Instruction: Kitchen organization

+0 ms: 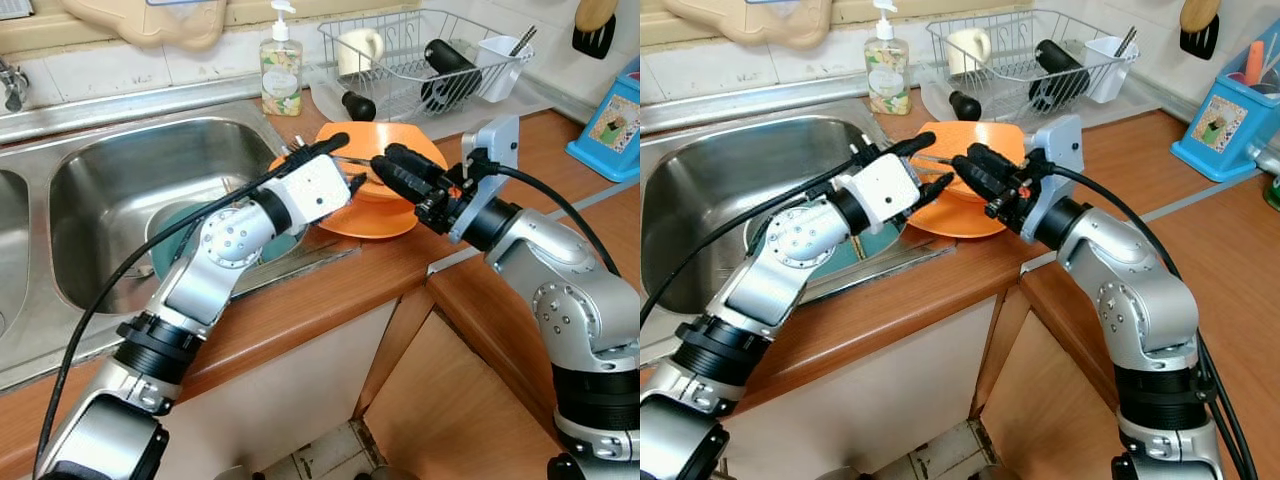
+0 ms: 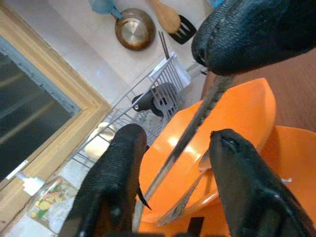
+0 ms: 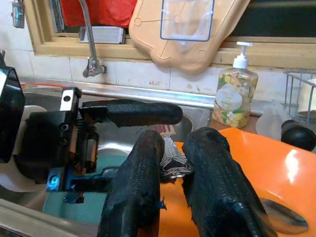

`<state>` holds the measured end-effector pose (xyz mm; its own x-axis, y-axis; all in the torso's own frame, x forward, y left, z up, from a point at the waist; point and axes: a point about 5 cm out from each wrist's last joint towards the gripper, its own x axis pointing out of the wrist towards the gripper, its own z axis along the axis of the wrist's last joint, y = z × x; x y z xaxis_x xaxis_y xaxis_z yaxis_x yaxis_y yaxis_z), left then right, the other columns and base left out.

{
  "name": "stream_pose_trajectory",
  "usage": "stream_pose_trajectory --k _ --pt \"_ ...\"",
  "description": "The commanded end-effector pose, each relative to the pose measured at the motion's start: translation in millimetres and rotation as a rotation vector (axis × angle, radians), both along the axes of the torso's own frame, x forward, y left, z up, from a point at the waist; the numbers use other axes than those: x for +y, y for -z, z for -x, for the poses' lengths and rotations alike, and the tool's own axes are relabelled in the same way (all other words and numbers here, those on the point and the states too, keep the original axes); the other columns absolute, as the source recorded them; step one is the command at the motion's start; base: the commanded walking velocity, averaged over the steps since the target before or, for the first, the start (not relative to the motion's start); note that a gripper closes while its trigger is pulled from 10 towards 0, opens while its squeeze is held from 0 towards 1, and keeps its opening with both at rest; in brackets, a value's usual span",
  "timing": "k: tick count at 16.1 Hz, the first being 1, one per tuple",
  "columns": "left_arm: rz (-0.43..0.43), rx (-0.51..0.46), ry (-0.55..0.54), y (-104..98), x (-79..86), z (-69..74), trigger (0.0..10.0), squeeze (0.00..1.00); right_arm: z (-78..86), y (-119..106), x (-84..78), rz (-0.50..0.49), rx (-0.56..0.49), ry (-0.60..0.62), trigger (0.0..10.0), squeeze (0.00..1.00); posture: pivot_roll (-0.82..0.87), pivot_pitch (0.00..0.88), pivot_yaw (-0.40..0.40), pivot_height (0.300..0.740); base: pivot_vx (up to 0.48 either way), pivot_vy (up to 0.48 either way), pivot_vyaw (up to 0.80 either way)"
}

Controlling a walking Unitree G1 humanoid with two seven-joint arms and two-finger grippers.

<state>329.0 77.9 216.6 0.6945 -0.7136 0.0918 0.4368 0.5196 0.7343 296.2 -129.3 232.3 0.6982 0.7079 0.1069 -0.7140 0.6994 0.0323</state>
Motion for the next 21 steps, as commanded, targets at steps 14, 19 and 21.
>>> stream_pose_trajectory --k 14,19,21 --pt "-0.123 -0.101 -0.072 5 11.3 -8.2 0.0 0.0 5.4 -6 15.4 -0.031 -0.011 -0.056 0.0 0.0 -0.21 0.0 0.01 0.74 0.0 0.0 0.0" --pt "-0.145 -0.128 -0.088 2 12.2 -11.0 0.0 0.0 3.0 -8 16.5 -0.026 -0.017 -0.063 1.3 0.0 -0.21 0.0 -0.005 0.74 0.0 0.0 0.0" --pt "-0.135 -0.156 -0.125 -8 19.0 -13.9 0.0 0.0 -0.9 -12 16.5 -0.015 -0.042 -0.033 10.0 0.0 -0.21 0.0 -0.01 0.74 0.0 0.0 0.0"
